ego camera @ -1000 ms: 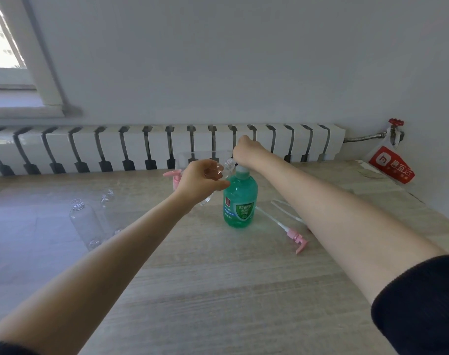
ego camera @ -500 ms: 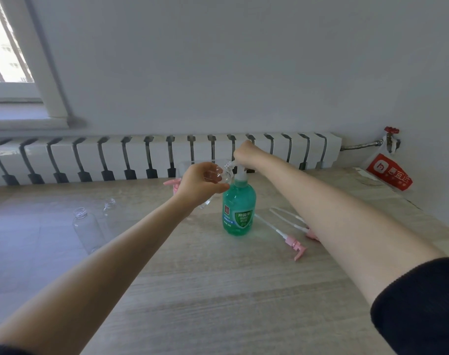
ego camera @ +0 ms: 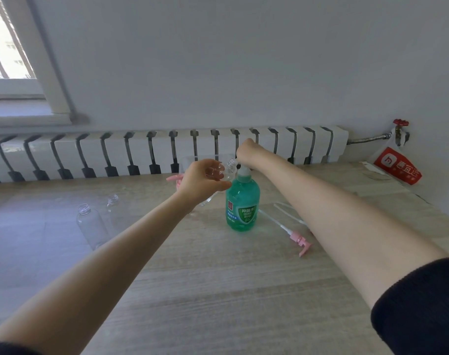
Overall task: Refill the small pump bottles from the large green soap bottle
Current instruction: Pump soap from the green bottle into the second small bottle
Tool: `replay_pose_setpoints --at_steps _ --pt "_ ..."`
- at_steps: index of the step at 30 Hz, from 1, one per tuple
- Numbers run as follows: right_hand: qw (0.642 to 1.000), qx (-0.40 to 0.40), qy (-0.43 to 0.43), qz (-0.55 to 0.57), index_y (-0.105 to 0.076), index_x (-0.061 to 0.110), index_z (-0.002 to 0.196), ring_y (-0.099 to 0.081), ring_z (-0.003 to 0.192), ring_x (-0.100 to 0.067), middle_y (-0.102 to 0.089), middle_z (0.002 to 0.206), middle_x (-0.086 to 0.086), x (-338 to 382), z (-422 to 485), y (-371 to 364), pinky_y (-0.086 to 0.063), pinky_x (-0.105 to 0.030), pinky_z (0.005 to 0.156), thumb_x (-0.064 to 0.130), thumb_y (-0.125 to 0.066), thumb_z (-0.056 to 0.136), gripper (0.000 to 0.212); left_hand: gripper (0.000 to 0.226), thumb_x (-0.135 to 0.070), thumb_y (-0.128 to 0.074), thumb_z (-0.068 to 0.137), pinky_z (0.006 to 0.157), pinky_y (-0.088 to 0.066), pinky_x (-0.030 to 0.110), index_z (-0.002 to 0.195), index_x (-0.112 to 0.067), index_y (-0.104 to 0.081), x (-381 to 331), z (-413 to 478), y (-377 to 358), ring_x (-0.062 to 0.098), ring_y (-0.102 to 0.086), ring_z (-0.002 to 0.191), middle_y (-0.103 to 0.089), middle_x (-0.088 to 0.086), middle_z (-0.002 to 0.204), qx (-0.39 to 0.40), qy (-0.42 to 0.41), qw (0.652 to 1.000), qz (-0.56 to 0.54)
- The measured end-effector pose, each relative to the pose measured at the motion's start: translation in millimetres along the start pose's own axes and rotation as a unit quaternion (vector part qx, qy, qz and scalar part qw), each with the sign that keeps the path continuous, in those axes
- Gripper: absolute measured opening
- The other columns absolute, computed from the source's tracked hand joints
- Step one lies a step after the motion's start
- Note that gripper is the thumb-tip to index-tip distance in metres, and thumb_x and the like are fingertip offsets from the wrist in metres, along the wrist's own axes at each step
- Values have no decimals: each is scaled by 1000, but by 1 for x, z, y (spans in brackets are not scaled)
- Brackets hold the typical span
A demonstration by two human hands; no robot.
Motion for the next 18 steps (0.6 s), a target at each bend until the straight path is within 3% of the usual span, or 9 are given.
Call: replay_pose_setpoints --at_steps 1,3,10,13,16,18 --pt "1000 3 -10 7 -40 -6 122 -31 61 -17 -27 70 -7 1 0 -1 -24 -26 48 6 -34 96 30 47 -8 -77 74 90 -54 38 118 -5 -60 1 0 -1 18 -64 92 -65 3 97 0 1 1000 1" --pt "1000 9 -16 2 -31 -5 136 -37 70 -20 -28 71 -8 0 3 -4 -25 -26 49 9 -35 96 43 47 -9 -78 74 88 -55 36 117 -5 -60 3 -1 -2 16 -64 90 -65 2 95 -1 2 1000 2" --pt "1000 -15 -21 7 -29 1 140 -47 97 -25 -49 124 -19 -4 9 -8 -38 -33 74 15 -38 96 48 41 -10 -77 75 83 -55 30 112 -8 -60 6 -2 -5 15 -64 89 -65 1 94 2 4 1000 -1" --pt "1000 -10 -20 12 -29 1 140 -48 96 -24 -49 116 -17 -4 5 -7 -39 -31 67 17 -38 97 47 38 -10 -77 75 82 -55 30 109 -10 -60 5 -3 -5 15 -64 89 -64 2 94 4 4 1000 -4" --pt "999 -25 -23 35 -26 2 143 -53 107 -27 -50 121 -17 -3 1 -3 -44 -33 78 17 -37 97 49 37 -10 -77 75 79 -55 28 107 -11 -59 4 -3 -5 15 -64 89 -65 4 96 2 4 1000 -6" --pt "998 -18 -15 63 -32 -2 140 -49 97 -26 -50 103 -16 -2 -2 1 -44 -33 73 13 -33 97 46 38 -11 -77 76 80 -55 28 109 -10 -60 2 -2 -5 16 -64 89 -65 4 96 0 5 1000 -13"
Point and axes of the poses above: each hand's wrist, its own z-axis towards the middle knuckle, its own y-axis out of the back of the hand, x = y × z, the point moved 3 cm from there along z, towards the middle knuckle
